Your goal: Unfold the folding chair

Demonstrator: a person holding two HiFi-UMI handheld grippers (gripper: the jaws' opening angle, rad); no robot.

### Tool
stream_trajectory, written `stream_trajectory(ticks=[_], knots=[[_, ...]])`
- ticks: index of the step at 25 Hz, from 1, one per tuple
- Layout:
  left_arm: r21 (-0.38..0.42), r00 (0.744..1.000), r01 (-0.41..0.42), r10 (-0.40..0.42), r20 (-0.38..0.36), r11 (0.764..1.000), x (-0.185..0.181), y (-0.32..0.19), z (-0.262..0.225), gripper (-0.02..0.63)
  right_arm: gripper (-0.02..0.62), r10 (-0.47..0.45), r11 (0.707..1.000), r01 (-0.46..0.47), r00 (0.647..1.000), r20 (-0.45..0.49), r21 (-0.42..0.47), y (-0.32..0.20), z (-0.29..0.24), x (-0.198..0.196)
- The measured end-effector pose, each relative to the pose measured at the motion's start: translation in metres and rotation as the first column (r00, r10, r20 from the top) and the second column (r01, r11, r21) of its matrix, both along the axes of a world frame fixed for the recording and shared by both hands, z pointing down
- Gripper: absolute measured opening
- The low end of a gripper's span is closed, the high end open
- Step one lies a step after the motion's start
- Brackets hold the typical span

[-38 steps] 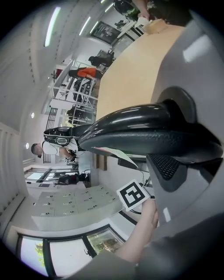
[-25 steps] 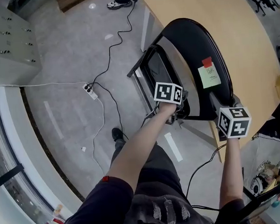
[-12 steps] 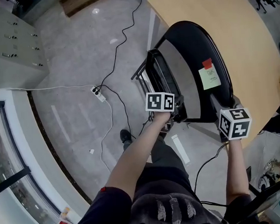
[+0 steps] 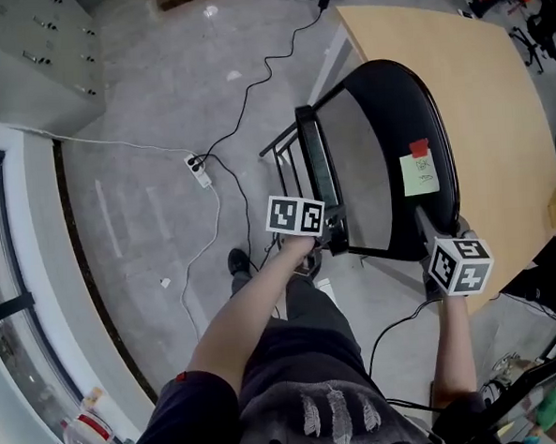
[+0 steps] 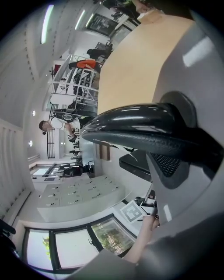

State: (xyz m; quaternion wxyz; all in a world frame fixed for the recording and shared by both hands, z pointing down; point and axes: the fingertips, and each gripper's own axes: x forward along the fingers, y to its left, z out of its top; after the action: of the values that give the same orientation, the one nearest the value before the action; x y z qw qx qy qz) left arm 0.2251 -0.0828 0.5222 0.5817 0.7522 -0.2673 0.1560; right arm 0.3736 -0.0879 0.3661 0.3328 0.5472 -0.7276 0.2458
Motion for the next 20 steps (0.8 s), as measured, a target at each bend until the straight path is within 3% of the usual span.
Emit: stream_trajectory(ticks=[5,14,20], knots=[[0.035,1.0,0.013,-0.013,0.011,0.999,-0.039,0.009,0.001,0.164,0.137,0.038,0.998,-0.037,0.999,0.028,-0.044,0.003,0.004,-0.007],[0.032,0.992,0.094,-0.091,-0.086,0.995,-0.099,0.018,0.007,0.161,0.128,0.036,0.997,-0.034,0.999,0.032,-0.071,0.007,0.003,-0.053],[-0.049,0.975,0.171,-0.176,-0.136,0.984,-0.143,0.031,0.025,0.155,0.124,0.058,0.991,-0.048,0.995,0.077,-0.124,0.007,0.021,-0.059]])
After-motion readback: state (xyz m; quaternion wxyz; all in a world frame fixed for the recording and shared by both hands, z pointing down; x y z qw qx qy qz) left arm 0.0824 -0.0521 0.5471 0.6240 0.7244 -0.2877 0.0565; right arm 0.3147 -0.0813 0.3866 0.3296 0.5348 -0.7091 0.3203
